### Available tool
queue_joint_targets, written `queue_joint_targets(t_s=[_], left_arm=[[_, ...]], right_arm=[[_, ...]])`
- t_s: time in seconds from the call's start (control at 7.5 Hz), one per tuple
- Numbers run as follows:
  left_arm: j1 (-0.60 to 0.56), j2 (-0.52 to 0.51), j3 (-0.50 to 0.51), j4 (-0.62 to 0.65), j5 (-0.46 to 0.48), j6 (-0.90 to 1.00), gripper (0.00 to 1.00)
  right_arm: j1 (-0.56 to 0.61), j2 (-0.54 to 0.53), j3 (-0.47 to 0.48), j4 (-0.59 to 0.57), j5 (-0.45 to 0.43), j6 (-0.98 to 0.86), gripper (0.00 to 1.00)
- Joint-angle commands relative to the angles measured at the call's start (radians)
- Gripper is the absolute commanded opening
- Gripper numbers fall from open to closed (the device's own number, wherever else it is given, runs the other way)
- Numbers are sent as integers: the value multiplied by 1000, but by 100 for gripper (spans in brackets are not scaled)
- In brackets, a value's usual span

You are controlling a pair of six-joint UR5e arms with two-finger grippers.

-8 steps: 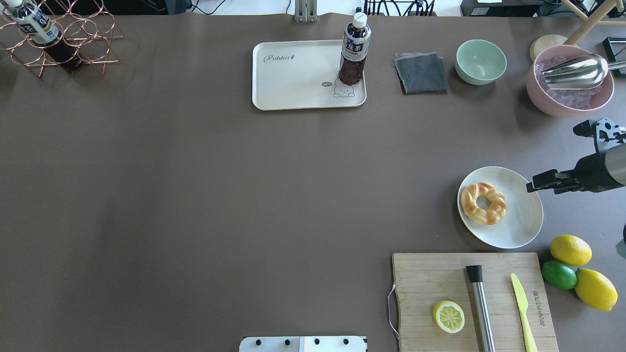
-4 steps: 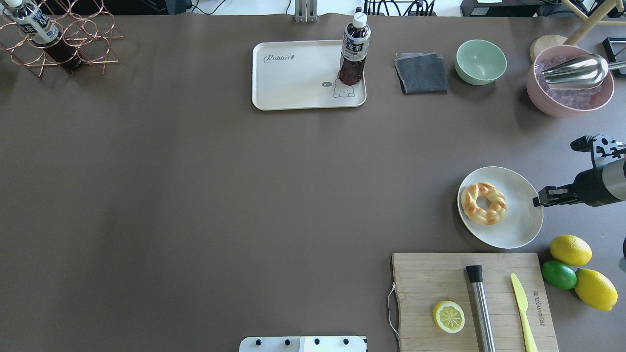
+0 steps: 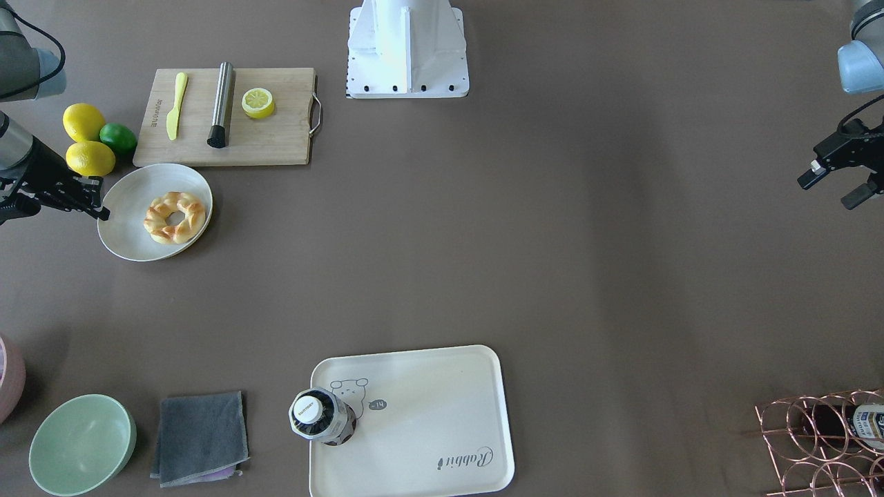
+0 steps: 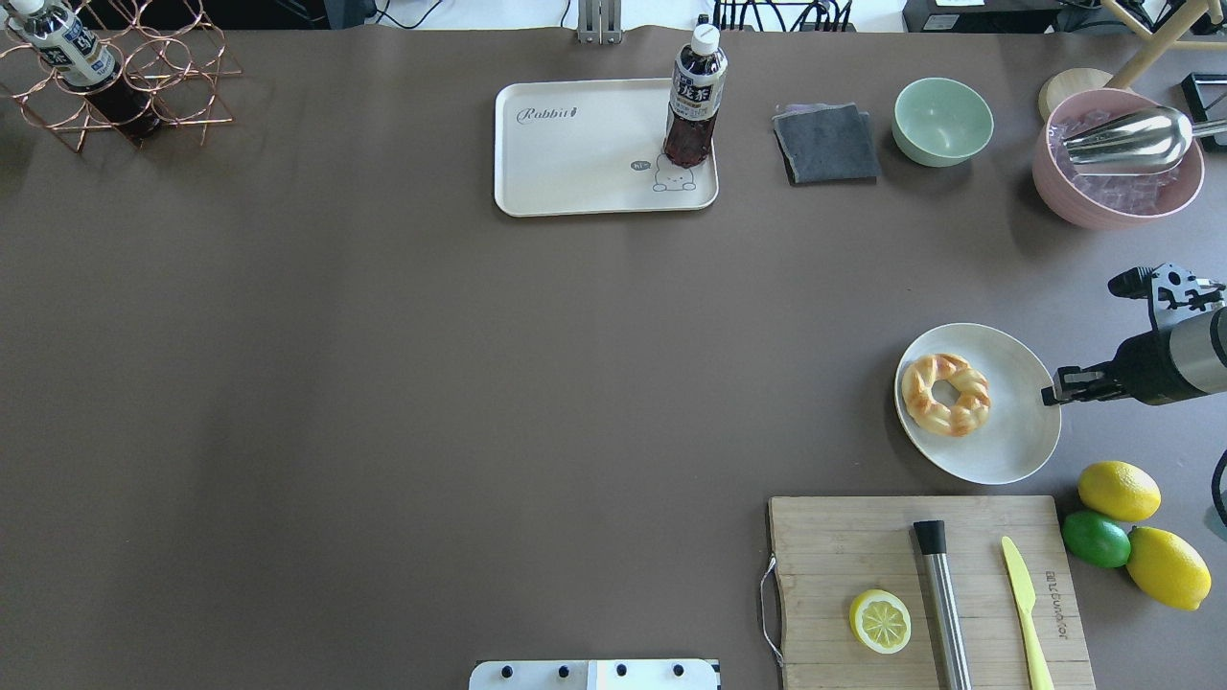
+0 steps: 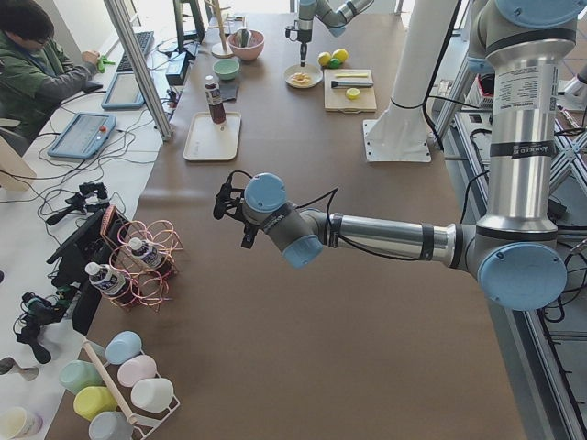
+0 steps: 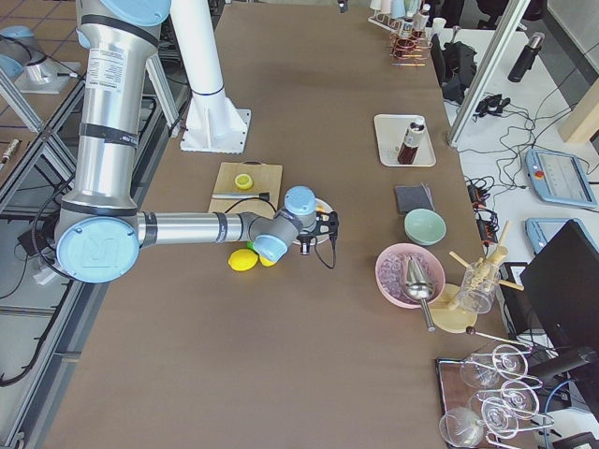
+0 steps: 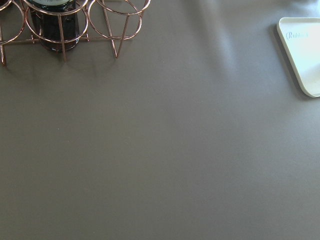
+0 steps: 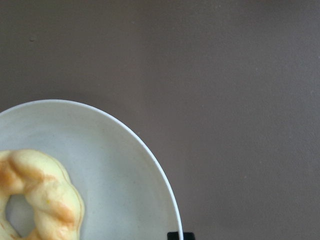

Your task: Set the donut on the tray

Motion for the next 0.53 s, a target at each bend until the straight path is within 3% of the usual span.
queue_joint_targets(t_s=[0.0,0.4], left_arm=[[0,-4,-3,1,-2,-7,99],[6,-73,-5,6,-12,-151,99]], right_arm=[[-1,69,4,-3,11,47,0],[5,296,-11,-133,8,169,0]])
